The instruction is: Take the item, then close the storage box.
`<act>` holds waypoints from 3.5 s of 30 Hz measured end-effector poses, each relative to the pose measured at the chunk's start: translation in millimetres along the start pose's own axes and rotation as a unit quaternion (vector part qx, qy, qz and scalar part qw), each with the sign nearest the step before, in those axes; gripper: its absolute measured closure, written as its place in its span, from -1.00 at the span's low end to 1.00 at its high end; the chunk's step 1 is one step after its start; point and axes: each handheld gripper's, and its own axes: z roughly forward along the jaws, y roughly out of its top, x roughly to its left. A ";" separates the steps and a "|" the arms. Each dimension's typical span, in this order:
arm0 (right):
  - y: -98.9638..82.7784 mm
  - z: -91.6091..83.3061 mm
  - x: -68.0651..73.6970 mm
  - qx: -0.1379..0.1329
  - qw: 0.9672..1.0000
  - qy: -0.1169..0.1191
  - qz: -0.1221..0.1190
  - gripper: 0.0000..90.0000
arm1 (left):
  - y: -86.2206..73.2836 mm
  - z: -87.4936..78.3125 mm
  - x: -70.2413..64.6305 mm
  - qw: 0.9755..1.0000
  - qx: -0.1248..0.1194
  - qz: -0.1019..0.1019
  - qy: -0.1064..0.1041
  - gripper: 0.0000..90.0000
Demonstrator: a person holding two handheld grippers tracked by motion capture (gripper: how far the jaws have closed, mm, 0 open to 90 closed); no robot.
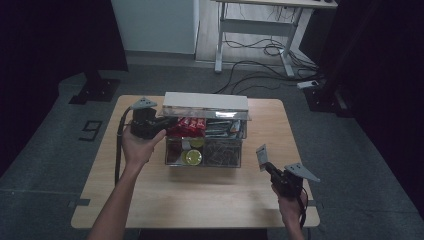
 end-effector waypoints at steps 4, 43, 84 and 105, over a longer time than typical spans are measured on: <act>-5.2 4.6 -2.1 0.013 1.000 0.000 0.005 1.00 | -0.6 -0.2 0.6 1.000 -0.001 0.000 0.000 0.98; -45.6 29.9 -43.9 0.083 0.995 -0.048 0.040 0.97 | -3.9 1.7 0.4 1.000 -0.003 -0.005 -0.005 0.98; -51.3 34.7 -44.4 0.084 0.993 -0.087 -0.001 0.23 | -6.2 2.7 -0.6 1.000 0.000 -0.006 -0.004 0.97; -50.1 36.3 -43.7 0.095 0.993 -0.065 0.006 0.23 | -12.6 -4.2 -7.7 1.000 -0.001 0.003 -0.008 0.96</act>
